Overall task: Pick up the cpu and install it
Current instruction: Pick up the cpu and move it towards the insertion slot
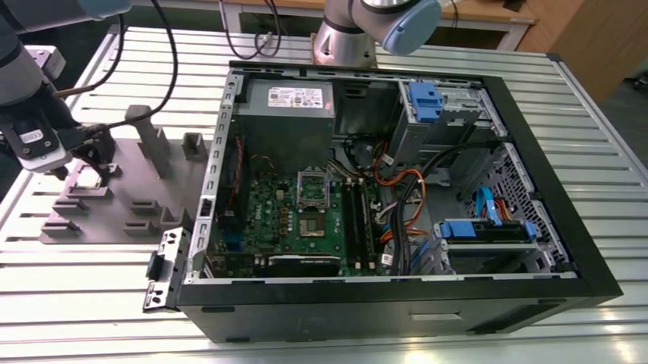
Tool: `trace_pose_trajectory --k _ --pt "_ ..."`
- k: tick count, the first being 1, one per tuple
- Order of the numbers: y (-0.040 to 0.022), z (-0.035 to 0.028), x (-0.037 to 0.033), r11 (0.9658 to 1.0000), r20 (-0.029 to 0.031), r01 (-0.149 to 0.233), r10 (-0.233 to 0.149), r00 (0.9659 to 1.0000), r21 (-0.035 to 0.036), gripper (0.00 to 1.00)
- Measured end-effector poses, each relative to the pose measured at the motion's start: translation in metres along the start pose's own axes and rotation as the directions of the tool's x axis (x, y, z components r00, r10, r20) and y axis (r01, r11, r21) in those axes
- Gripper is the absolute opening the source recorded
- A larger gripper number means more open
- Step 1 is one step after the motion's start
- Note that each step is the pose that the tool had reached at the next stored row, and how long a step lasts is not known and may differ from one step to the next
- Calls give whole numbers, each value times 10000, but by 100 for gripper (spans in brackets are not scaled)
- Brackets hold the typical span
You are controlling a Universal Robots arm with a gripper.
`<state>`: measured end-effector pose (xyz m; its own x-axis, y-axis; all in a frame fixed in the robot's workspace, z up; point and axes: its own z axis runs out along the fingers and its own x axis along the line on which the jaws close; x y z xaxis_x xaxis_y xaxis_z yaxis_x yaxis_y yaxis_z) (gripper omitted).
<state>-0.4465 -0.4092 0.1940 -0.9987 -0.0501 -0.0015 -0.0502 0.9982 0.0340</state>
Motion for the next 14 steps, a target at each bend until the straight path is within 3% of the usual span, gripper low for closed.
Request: trace_pose_trajectory --k 5,14 --pt "5 67 5 9998 6 -174 174 9998 0 66" --pt "5 108 5 9998 5 -218 218 9998 1 66"
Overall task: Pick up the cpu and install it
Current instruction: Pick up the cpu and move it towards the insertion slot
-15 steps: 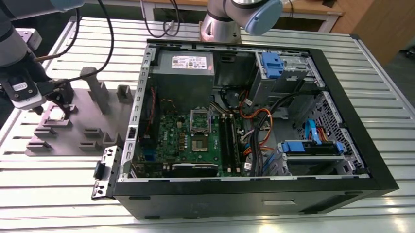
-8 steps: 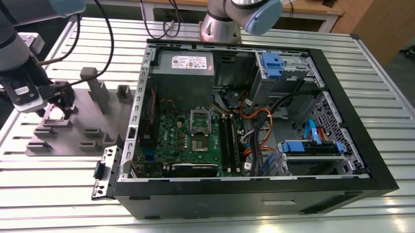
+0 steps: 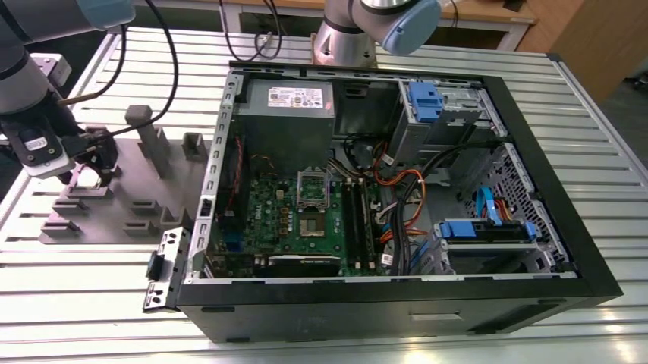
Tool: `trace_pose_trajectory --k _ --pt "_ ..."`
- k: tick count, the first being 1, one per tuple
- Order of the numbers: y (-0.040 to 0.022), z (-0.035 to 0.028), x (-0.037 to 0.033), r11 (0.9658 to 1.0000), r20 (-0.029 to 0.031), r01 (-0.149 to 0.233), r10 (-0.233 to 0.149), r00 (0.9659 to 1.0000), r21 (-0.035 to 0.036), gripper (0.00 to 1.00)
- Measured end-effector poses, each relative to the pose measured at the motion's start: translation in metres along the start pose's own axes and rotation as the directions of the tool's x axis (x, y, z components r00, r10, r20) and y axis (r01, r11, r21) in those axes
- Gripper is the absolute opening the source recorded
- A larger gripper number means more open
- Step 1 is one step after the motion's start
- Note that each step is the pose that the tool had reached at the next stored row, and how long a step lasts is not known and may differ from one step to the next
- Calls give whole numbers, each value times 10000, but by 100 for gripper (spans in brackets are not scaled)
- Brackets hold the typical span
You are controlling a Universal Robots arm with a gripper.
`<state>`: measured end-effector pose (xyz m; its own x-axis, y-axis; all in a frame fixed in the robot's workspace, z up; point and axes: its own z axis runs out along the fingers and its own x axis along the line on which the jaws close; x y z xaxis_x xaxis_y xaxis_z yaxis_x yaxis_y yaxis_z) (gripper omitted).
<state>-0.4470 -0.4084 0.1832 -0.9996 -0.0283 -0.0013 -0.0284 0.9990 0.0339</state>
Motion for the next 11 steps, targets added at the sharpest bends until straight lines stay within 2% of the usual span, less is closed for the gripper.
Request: trace_pose_trajectory --k 6,7,11 --pt "0 2 -1 10000 2 0 0 10000 0 65" --pt "0 2 -1 10000 2 0 0 10000 1 58" --pt "0 2 -1 10000 2 0 0 10000 0 58"
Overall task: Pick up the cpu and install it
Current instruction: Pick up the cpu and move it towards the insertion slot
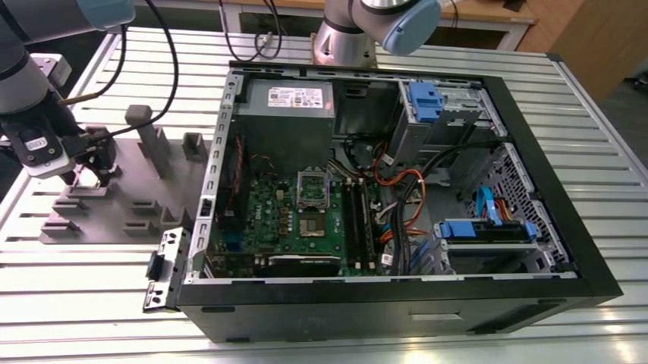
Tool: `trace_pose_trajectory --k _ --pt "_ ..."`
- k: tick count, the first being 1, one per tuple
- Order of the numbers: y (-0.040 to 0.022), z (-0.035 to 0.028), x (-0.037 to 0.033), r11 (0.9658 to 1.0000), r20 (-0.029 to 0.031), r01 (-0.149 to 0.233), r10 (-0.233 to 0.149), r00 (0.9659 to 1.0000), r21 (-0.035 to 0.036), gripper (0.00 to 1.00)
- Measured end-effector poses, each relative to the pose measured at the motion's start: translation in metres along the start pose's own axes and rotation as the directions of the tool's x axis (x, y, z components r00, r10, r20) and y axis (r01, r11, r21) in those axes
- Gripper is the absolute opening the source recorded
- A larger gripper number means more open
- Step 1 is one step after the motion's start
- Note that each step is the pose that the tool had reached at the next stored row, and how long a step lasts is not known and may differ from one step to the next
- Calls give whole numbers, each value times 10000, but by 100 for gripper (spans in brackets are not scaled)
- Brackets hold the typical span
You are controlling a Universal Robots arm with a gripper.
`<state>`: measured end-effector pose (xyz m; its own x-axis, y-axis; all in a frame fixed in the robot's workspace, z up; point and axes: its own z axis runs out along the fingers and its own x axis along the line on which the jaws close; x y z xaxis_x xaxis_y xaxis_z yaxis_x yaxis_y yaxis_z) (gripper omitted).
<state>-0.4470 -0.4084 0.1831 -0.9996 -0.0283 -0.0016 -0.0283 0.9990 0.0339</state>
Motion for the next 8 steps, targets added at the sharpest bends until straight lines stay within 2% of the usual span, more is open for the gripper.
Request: trace_pose_trajectory --k 2,3,8 --pt "0 0 0 10000 0 0 0 10000 0 56" --pt "0 0 0 10000 0 -1 1 10000 0 50" --pt "0 0 0 10000 0 -1 1 10000 0 50"
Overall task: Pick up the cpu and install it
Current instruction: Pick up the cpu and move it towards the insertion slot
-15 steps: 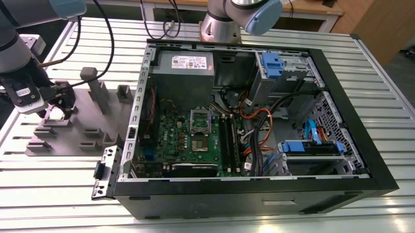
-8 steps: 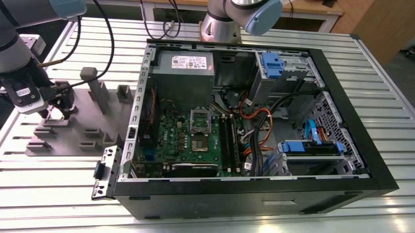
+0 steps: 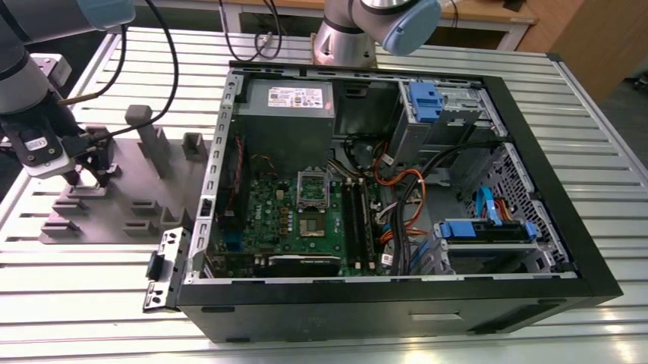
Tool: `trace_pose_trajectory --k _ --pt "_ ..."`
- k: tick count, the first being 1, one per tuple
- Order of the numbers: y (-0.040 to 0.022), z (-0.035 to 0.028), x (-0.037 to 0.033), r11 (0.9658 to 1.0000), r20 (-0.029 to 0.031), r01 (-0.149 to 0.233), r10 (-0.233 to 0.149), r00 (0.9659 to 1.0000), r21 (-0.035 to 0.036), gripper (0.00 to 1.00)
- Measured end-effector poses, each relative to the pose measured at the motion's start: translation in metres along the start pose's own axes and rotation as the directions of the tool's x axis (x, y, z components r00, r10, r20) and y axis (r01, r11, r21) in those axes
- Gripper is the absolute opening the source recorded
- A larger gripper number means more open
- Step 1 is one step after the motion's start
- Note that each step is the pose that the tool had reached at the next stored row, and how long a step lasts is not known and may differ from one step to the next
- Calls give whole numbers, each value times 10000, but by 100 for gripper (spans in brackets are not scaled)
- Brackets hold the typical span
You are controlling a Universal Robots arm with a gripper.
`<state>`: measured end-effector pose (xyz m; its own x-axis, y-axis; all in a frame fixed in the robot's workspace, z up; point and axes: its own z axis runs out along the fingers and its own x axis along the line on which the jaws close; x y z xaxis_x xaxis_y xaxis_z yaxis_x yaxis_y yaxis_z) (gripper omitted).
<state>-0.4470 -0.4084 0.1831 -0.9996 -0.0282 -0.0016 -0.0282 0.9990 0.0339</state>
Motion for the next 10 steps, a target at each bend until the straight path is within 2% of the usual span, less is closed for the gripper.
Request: trace_pose_trajectory --k 10 --pt "0 -1 0 10000 0 0 0 10000 0 51"
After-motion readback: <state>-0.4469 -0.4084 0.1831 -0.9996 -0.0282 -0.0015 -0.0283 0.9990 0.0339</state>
